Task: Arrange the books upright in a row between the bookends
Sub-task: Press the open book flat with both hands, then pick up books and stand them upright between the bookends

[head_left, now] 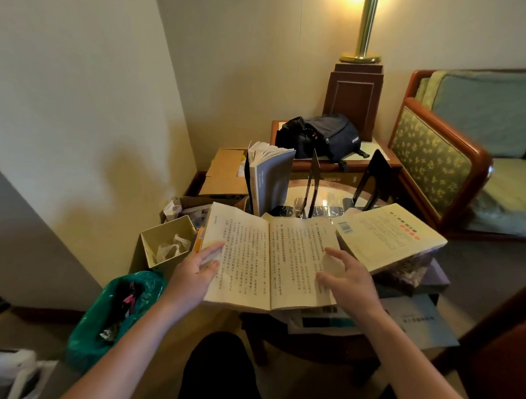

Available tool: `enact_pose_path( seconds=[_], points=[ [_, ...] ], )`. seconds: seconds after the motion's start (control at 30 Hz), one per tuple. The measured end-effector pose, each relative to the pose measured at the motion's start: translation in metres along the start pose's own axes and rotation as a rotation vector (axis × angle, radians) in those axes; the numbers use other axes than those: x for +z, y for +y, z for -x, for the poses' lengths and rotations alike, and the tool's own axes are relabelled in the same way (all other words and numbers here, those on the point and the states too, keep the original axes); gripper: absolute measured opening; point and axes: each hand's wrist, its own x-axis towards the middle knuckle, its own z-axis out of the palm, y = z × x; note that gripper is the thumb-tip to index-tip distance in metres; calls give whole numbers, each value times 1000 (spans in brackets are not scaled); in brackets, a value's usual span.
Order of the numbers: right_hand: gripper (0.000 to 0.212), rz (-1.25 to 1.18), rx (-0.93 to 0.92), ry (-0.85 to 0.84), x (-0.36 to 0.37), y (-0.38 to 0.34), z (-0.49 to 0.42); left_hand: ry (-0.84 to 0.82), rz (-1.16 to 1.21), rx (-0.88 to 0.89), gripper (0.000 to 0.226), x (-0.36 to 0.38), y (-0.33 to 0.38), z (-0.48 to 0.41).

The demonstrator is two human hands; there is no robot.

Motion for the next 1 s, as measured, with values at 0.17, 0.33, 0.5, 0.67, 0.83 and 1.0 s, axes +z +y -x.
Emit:
enact_pose_path(
  seconds=[0.17,0.33,0.5,0.67,0.83,1.0],
  points=[
    [64,-192,-25,-165,-11,-24,3,-21,-91,48,49,-12,23,0],
    [68,-311,-61,-243,-2,-40,6,-57,-231,181,62,-5,59,-1],
    [61,-382,-110,-258,-1,-42,8,-81,-215,232,57,29,82,1],
    [52,-429,-118,-232,-5,-38,4,10,-170,225,63,68,84,-3],
    [48,-481,-95,-176,-11,-27,1,90,-164,303,32,104,88,1],
    [44,-465,-120,-134,-13,-17,1,60,-182,284,41,135,86,3]
  ],
)
